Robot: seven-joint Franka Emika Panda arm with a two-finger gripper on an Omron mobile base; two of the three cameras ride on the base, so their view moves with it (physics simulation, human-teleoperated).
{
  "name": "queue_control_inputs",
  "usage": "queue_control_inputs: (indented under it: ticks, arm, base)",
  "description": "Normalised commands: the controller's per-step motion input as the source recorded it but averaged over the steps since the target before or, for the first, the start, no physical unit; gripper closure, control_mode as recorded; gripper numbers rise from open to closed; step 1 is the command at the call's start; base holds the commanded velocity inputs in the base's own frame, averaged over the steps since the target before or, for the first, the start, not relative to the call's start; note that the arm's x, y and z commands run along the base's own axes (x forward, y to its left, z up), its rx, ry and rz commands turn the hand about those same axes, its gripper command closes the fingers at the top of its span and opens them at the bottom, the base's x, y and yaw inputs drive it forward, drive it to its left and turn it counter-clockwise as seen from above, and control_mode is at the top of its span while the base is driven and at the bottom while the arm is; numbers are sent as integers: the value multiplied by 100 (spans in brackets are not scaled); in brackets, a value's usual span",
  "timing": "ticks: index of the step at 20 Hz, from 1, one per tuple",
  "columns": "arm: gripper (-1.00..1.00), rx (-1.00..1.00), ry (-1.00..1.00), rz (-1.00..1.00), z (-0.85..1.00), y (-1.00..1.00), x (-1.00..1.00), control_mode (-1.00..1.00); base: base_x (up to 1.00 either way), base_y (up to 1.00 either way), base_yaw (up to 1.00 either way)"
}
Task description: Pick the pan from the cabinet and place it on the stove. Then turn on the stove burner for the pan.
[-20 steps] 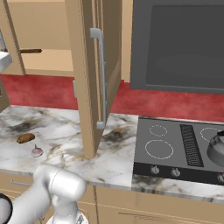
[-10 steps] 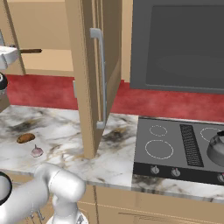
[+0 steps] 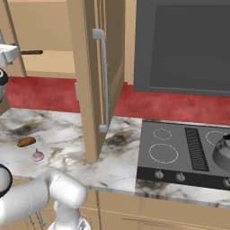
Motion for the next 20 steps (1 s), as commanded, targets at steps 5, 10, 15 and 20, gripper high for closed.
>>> queue_control_inputs:
  ticks: [5,10,15,20]
  arm:
    - [-100,0,0,0,-10,22,27,-100]
    - [100,0,0,1,-8,27,39,-100]
    - [100,0,0,5,-8,3,32,-100]
    - [100,-3,2,0,-9,-10,2,-100]
  base:
    - [0,0,0]
    - [0,0,0]
    - [0,0,0]
    - [0,0,0]
